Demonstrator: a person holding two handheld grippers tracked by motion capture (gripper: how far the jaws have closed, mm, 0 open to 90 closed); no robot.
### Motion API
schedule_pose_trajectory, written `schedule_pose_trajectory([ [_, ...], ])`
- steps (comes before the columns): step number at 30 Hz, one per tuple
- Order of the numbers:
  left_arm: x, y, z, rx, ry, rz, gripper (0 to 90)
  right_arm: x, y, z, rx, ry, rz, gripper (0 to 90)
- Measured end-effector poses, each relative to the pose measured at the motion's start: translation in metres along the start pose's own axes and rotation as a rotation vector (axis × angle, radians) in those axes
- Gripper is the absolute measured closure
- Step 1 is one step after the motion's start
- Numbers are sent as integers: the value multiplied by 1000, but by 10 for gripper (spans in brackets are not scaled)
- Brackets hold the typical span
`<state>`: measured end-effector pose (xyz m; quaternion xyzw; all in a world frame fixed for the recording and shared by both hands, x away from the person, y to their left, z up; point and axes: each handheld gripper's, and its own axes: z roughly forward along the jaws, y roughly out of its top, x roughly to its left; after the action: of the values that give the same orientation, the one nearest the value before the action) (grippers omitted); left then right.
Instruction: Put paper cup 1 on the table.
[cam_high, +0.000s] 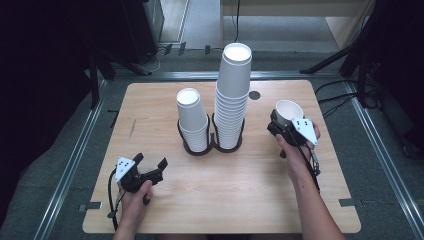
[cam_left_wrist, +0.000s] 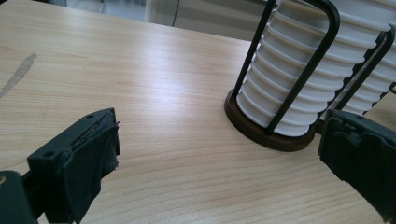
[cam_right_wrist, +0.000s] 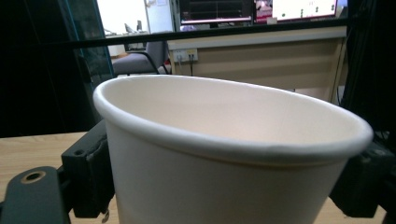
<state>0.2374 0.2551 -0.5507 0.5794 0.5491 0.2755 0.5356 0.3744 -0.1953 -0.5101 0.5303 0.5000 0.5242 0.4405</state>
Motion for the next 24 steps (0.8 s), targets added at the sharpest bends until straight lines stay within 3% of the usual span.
schedule_pose_trajectory([
  [10, 1, 0, 0, 0, -5, -8, 0, -14, -13, 19, 20, -62, -27, 120],
  [24, 1, 0, 0, 2, -5, -5, 0, -13, -25, 27, 22, -74, -90, 119],
])
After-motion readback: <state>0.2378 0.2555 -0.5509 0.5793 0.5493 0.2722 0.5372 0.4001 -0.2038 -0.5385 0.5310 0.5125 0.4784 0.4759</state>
